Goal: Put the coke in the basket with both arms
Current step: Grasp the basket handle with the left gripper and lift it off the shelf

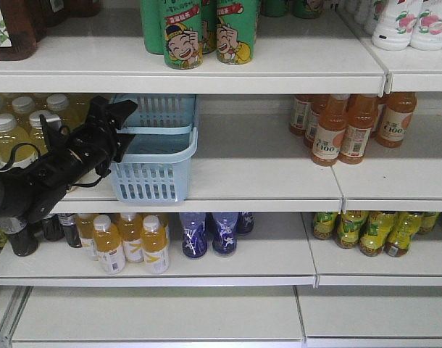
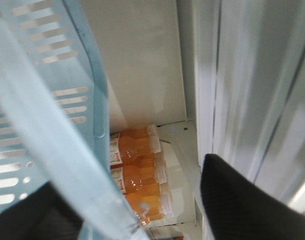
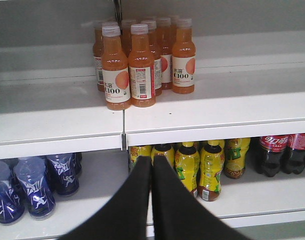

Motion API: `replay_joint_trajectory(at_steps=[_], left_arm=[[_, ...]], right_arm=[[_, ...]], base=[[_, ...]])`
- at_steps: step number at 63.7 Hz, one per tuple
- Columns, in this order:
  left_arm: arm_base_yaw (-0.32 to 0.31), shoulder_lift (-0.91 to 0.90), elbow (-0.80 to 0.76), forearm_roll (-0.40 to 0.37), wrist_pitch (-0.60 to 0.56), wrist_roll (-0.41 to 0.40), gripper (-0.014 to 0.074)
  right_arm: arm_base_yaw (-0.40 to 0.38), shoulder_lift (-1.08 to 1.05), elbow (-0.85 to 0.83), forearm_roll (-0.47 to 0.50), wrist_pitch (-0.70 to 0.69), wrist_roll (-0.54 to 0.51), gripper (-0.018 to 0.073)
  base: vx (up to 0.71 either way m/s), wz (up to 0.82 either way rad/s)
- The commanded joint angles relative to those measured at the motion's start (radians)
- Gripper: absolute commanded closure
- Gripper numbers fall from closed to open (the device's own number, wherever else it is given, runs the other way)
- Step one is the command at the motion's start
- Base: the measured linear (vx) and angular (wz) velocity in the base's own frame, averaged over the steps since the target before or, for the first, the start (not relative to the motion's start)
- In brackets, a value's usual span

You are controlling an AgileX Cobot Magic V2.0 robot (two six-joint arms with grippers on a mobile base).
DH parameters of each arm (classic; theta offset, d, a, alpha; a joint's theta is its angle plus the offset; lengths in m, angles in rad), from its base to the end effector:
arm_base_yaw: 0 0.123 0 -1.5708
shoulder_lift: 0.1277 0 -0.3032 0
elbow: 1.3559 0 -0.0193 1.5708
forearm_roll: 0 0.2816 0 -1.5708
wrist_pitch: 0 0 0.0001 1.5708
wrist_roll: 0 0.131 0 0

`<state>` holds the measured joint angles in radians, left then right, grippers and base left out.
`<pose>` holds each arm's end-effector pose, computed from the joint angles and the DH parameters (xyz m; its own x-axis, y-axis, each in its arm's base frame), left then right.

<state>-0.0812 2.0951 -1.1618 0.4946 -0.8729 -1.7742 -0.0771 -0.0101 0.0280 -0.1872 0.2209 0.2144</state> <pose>0.5015 -0.0886 0.1614 -0.4388 -0.8910 -0.1166 0.0207 0.1197 -0.9926 0.1072 -0.0137 0.1779 -0.1431 0.0428 -0.9888 0.1218 0.9922 0.0253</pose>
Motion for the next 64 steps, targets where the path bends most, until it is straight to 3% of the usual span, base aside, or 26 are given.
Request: replay_joint_trajectory(at_steps=[1, 19, 31, 50, 60, 64], left_arm=[[-0.002, -0.045, -0.023, 0.013, -0.041, -0.018, 0.0288], [-0.002, -0.045, -0.023, 0.102, -0.173, -0.018, 0.0607], [-0.002, -0.045, -0.023, 0.192, -0.326, -0.053, 0.0605], [-0.002, -0.047, -0.023, 0.551, -0.509, -0.297, 0.0604], [-0.002, -0.095, -0.018, 0.799, -0.508, -0.304, 0.0604], [-0.007, -0.128, -0.018, 0.862, -0.508, -0.304, 0.0604]], right_arm=[[-0.007, -0.019, 0.011, -0.007, -0.071, -0.003, 0.0564], [-0.007, -0.019, 0.011, -0.007, -0.071, -0.003, 0.0564], [-0.007, -0.019, 0.011, -0.007, -0.071, -0.003, 0.0564], [-0.007, -0.019, 0.011, -0.007, -0.071, -0.003, 0.0564], [-0.007, -0.019, 0.011, -0.007, -0.071, -0.003, 0.0564], [-0.007, -0.019, 0.011, -0.007, -0.071, -0.003, 0.0564]], base=[[0.0, 0.0], [0.0, 0.0], [0.0, 0.0], [0.0, 0.0], [0.0, 0.0], [0.0, 0.0]])
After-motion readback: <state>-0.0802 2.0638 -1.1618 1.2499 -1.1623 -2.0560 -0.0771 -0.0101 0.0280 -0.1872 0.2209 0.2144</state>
